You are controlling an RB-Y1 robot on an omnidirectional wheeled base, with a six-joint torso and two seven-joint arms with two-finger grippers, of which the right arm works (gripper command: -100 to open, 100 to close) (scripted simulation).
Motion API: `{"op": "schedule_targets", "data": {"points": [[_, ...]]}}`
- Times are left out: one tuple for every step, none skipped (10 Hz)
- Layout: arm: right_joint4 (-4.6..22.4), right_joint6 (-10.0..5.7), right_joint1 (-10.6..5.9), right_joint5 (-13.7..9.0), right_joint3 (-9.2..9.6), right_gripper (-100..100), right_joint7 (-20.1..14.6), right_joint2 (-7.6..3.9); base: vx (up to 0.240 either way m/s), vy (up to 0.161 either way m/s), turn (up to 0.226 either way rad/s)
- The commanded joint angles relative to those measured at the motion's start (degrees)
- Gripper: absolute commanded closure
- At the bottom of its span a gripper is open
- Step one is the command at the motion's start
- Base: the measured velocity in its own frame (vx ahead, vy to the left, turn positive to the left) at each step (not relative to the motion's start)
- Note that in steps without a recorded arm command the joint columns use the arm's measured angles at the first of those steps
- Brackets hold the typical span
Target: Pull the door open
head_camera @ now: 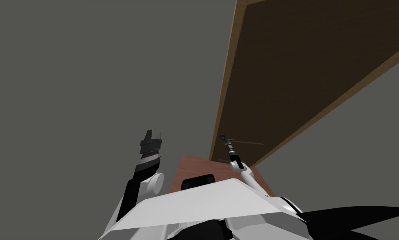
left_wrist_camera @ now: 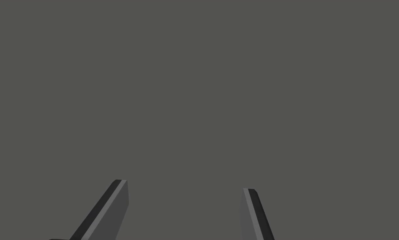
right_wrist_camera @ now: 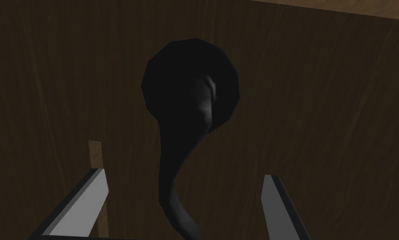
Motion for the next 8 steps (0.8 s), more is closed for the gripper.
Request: {"op": "schedule_targets", "data": {"points": [[1.35, -1.03, 0.36, -0.52, -0.76, -100, -1.07, -1.36, 0.199, 0.0, 0.169], [1.8, -1.4, 0.62, -0.75, -1.07, -100, -1.59, -2.03, 0.182, -0.033, 0.109], [2.48, -1.48, -0.05, -0.58, -0.79, -100, -1.37, -1.8, 0.081, -0.018, 0.02], [2.48, -1.48, -0.05, -0.58, -0.79, 100, -1.37, -1.8, -0.01, 0.003, -0.014], [2.48, -1.48, -0.05, -0.58, -0.79, 100, -1.37, -1.8, -0.029, 0.005, -0.008], [2.48, -1.48, -0.05, -0.58, -0.79, 100, -1.37, -1.8, -0.027, 0.004, 0.006], [2.48, -1.48, -0.05, -0.58, -0.79, 100, -1.37, -1.8, -0.017, 0.002, 0.003], [2.48, -1.48, -0.05, -0.58, -0.79, 100, -1.37, -1.8, -0.008, 0.002, -0.002]]}}
